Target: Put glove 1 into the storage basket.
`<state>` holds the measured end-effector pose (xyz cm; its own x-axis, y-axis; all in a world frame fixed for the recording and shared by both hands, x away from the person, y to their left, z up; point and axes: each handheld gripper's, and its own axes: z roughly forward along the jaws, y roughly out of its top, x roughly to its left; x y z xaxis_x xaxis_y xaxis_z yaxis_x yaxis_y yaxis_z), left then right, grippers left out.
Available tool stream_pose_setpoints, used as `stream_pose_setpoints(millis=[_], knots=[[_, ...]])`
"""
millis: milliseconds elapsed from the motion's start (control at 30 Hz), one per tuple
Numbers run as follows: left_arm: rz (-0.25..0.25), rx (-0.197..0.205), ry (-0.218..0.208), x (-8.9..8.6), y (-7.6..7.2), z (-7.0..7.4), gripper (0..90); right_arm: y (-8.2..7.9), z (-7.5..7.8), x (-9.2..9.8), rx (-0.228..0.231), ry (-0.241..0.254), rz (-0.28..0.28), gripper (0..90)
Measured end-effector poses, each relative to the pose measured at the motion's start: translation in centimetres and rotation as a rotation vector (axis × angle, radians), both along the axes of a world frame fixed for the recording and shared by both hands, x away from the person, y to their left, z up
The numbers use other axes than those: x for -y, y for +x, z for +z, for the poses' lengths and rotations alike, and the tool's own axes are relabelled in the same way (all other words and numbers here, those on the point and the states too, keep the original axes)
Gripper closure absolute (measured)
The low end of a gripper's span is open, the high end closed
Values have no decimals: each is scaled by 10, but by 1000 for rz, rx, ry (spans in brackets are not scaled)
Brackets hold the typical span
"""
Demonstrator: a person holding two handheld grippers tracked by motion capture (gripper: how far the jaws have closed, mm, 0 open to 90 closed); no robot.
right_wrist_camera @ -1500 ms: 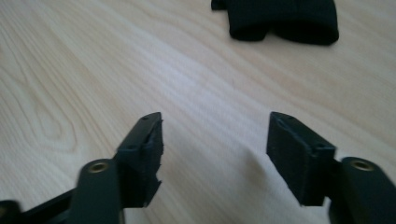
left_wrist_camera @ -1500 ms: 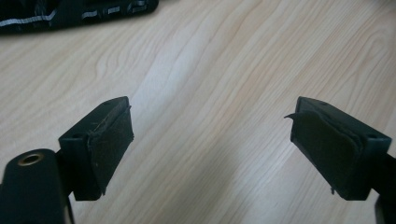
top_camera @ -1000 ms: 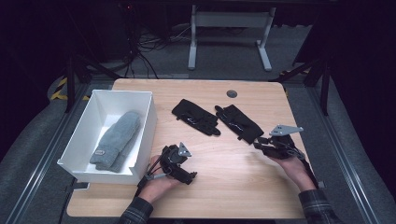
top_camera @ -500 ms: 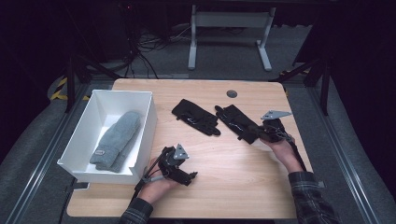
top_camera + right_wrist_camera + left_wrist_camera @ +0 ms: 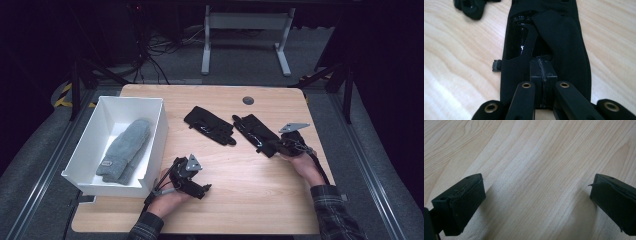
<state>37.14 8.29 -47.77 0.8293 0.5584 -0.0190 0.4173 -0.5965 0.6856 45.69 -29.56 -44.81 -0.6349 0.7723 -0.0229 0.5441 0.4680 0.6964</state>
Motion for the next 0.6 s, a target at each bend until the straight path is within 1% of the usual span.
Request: stream_pose_setpoints(millis=[33,67,200,267,300,367,400,433,467,500,567,600], knots=[[0,0,0,0,0,0,3,-3,0,1,-7,-1,5,900],[0,0,0,0,0,0,2,-3,0,1,-7,-1,5,900],[-2,1,-1,0,0,0,3,-16,2,4,-18,-12,21,900],[-3,-1,-1,0,0,0,3,-23,2,5,-19,-23,31,900],[-3,0,-1,0,0,0,3,-31,2,6,-18,-28,40,900],[-3,0,-2,0,0,0,3,-38,2,7,-21,-28,48,900],[-3,0,-2,0,0,0,3,-38,2,7,-21,-28,48,900],[-3,0,-1,0,0,0,3,-46,3,7,-27,-38,61,900],[-3,0,-1,0,0,0,3,-50,3,7,-22,-39,66,900],[-3,0,-2,0,0,0,3,-55,3,7,-29,-33,75,900],[-3,0,-2,0,0,0,3,-58,2,6,-33,-32,83,900],[-3,0,-2,0,0,0,3,-62,1,6,-46,-37,95,900]])
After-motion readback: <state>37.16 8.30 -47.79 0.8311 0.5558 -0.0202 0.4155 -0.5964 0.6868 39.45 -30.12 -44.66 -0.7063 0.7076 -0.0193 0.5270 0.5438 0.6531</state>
